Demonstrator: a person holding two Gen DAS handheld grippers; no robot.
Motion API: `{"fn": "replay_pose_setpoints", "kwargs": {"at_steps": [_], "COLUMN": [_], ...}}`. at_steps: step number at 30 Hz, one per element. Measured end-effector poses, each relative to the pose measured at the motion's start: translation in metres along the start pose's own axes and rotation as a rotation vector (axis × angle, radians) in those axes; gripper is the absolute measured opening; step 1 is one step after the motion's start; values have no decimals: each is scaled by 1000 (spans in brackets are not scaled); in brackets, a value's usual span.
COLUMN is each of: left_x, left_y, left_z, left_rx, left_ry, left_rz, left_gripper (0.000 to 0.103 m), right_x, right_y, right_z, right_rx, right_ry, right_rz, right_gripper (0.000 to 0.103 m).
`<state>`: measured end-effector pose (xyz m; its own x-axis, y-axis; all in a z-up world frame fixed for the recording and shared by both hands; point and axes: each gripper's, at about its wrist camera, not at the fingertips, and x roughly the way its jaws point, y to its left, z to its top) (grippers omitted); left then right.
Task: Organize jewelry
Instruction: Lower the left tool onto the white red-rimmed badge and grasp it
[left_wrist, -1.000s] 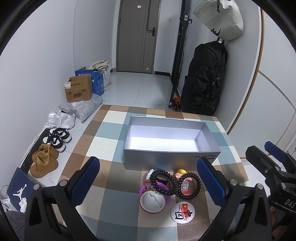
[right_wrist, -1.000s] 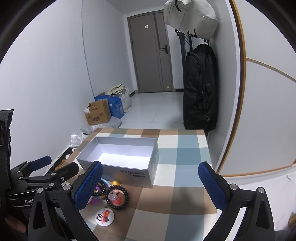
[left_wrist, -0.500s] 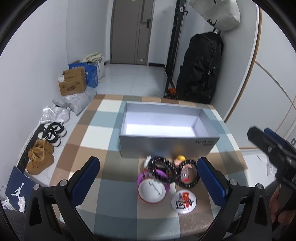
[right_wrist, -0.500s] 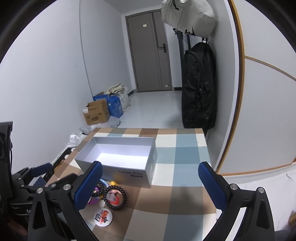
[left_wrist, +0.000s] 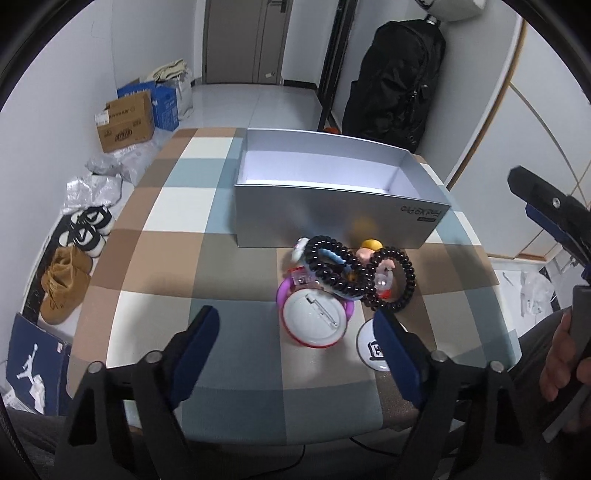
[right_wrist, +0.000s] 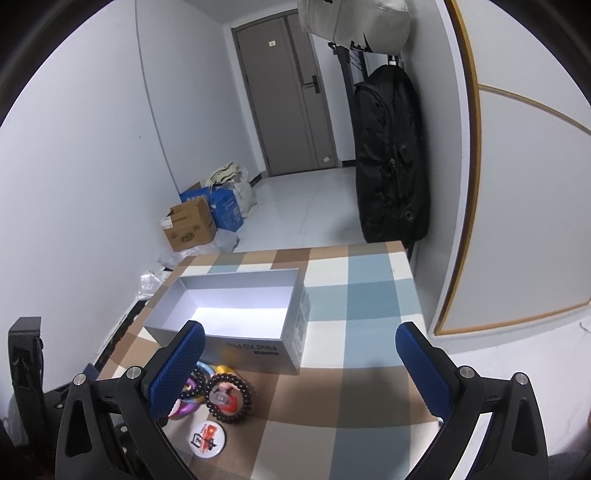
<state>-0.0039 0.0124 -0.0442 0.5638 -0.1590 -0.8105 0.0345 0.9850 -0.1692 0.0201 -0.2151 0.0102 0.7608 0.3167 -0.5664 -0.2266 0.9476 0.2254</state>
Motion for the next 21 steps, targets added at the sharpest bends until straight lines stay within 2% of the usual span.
{"fn": "replay_pose_setpoints", "kwargs": {"at_steps": [3,6,10,14,16,21], "left_x": [6,12,14,13,12,16], "left_y": [6,13,21,24,28,42], "left_z": [1,1,2,3,2,2], "left_rx": [-40,-83,-141,-178,-204,-280], "left_ry": [28,61,79,83,84,104], "left_rz": [-32,-71,-128,-172,-186,-221], "left_gripper": [65,58,40,27,14,7], "right_x": [2,3,4,3,4,4], "right_y": [0,0,-2,-4,-4,-2], "right_z": [1,2,3,4,4,3], "right_rx": [1,5,17,36,39,34], "right_ry": [4,9,14,17,19,26], "right_rz": [8,16,26,36,36,35], "right_gripper": [103,103,103,103,103,103]}}
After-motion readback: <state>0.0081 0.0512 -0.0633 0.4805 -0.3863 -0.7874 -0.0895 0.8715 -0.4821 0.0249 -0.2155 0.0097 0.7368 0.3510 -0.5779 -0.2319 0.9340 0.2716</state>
